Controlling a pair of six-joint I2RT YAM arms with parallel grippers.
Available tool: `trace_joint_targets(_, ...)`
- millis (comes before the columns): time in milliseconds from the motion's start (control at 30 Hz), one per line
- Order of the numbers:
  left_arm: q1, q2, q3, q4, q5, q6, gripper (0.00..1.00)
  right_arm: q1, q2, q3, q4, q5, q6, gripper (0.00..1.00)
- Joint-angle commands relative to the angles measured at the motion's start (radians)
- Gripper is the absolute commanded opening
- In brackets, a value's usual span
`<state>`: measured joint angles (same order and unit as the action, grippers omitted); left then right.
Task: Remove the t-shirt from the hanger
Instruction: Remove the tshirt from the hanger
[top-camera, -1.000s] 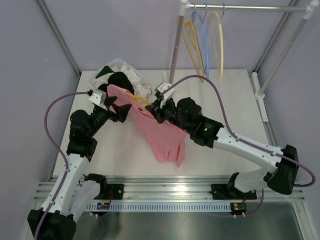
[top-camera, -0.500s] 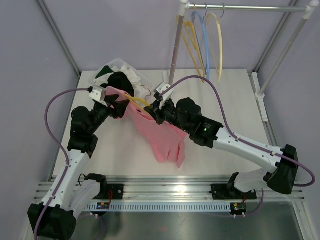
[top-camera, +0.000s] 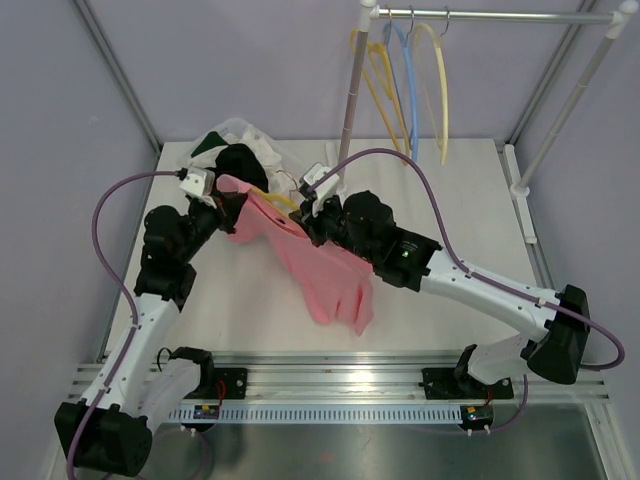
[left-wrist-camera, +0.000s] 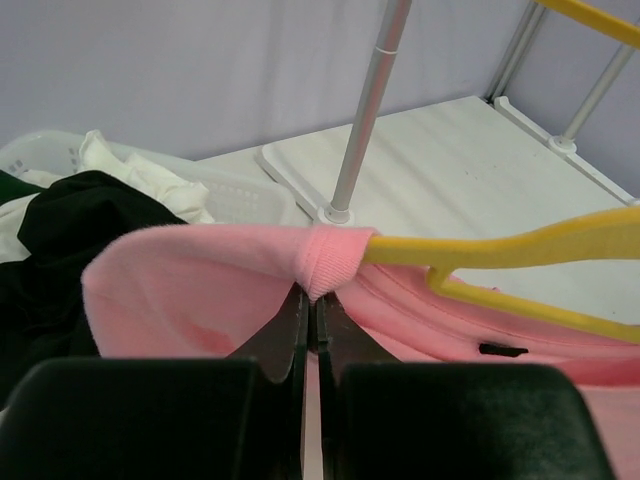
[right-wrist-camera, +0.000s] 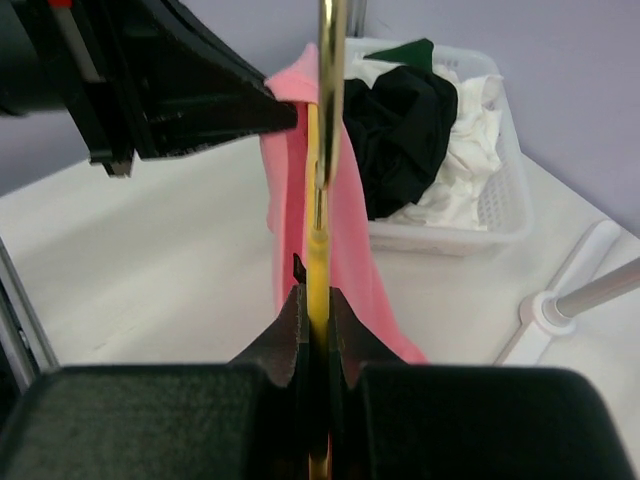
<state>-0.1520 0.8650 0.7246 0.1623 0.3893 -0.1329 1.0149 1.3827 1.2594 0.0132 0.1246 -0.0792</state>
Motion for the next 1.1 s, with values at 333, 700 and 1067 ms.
trace_joint_targets(333, 0.193, 0.172, 0.233, -0.218, -0.038, -0.085, 0.00, 0.011, -0.175, -0.113, -0.154, -0.101, -0.248, 0.00)
trace_joint_targets(700, 0.279, 0.325, 0.291, -0.262, 0.158, -0.108, 0.00, 0.011, -0.335, -0.209, -0.044, -0.063, -0.205, 0.00)
trace_joint_targets(1067, 0.267, 0.183, 0.171, -0.124, 0.301, -0.096, 0.00, 0.011, -0.366, -0.376, 0.527, 0.036, -0.070, 0.00)
